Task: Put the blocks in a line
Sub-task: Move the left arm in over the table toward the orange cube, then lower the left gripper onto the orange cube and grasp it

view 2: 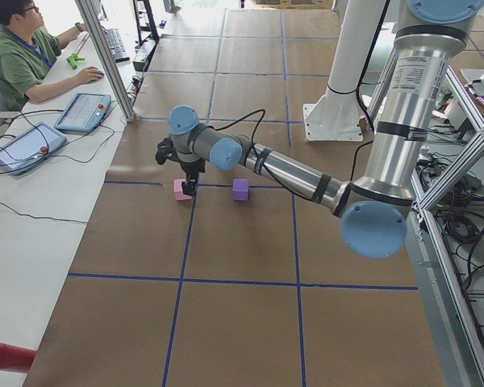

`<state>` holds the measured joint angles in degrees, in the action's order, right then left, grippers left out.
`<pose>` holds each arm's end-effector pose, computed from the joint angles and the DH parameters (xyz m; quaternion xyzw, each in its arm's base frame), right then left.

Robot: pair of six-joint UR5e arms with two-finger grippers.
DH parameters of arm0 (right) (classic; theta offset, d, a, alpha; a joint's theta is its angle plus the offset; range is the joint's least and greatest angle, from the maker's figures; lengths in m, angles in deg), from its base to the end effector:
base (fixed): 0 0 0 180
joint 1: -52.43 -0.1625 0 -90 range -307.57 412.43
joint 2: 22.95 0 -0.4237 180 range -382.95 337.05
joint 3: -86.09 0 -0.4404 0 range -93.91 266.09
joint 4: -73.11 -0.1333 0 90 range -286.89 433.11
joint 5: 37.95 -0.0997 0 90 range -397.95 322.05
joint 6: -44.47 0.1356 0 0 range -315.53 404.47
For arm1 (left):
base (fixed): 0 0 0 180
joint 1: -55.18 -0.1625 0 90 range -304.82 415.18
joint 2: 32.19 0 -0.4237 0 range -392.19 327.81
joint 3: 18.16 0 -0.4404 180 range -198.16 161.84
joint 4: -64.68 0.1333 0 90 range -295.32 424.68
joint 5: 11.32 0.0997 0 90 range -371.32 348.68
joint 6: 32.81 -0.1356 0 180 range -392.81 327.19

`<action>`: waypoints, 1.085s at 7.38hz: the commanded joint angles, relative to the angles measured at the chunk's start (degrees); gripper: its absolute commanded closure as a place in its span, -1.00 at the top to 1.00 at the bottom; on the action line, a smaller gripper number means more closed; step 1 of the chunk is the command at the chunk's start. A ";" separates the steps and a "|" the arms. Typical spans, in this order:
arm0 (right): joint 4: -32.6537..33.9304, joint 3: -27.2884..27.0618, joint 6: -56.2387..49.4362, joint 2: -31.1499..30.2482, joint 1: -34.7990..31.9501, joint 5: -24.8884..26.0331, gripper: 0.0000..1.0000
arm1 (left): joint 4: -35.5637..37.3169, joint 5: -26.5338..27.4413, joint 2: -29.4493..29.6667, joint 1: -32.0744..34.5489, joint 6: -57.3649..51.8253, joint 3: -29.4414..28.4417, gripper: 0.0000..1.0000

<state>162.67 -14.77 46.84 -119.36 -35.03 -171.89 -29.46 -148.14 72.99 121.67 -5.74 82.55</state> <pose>0.0170 -0.5007 0.6382 0.0235 -0.3751 -0.0173 0.9265 0.2237 -0.6005 0.4096 0.0510 0.4485 0.0753 0.8891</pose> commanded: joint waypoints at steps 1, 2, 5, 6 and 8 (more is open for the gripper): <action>0.00 0.06 0.00 0.00 0.00 0.00 1.00 | -0.95 6.68 10.71 -11.86 17.19 -0.26 1.00; 0.00 0.06 0.00 0.00 0.00 0.00 1.00 | -5.22 12.66 12.83 -18.17 18.71 -1.30 1.00; 0.00 0.06 0.00 0.00 0.00 0.00 1.00 | -16.40 23.33 14.08 -25.43 32.60 -6.30 1.00; 0.00 -0.03 0.00 0.00 0.00 0.00 1.00 | -16.07 23.70 15.13 -26.14 33.04 -8.58 1.00; 0.00 -0.03 0.00 0.00 0.00 0.00 1.00 | -15.90 27.64 16.27 -26.58 33.40 -11.14 1.00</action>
<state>162.67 -14.77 46.84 -119.36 -35.03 -171.89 -45.28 -122.84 88.31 95.64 27.34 73.30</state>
